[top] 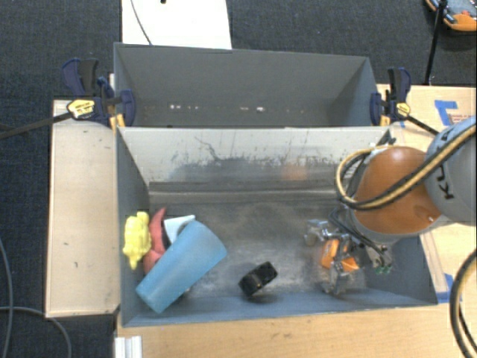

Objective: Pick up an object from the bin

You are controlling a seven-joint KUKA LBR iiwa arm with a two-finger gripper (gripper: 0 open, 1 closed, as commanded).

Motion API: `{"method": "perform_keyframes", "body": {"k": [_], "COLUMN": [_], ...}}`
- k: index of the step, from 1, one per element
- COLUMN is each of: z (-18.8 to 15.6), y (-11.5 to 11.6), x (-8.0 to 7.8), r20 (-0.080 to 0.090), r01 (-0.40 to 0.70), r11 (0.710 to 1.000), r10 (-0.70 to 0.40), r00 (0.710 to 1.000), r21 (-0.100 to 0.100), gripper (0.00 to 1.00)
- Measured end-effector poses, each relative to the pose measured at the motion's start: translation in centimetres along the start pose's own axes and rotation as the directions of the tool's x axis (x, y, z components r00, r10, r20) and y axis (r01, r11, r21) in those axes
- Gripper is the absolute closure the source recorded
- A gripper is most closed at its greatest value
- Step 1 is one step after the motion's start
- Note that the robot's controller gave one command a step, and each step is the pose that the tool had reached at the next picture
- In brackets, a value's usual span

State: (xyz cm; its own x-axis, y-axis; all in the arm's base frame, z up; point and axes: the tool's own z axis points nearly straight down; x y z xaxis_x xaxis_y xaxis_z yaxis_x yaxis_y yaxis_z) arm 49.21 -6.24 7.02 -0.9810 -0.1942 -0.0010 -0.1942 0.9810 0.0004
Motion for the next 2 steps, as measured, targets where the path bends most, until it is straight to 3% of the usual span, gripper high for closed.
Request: {"method": "perform_keyframes", "body": {"k": [1,2], "z": [-2.1,-1.3], "y": [1.3,-1.2], "x": [-2.8,-0.8], "r20": [0.000,0.005], "r01": [-0.029,-0.010], "r11": [1.000,1.000], "r10": [0.029,0.010], "r00": [1.000,1.000], "r21": [0.000,-0.001], "gripper": [0.00,0.00]}}
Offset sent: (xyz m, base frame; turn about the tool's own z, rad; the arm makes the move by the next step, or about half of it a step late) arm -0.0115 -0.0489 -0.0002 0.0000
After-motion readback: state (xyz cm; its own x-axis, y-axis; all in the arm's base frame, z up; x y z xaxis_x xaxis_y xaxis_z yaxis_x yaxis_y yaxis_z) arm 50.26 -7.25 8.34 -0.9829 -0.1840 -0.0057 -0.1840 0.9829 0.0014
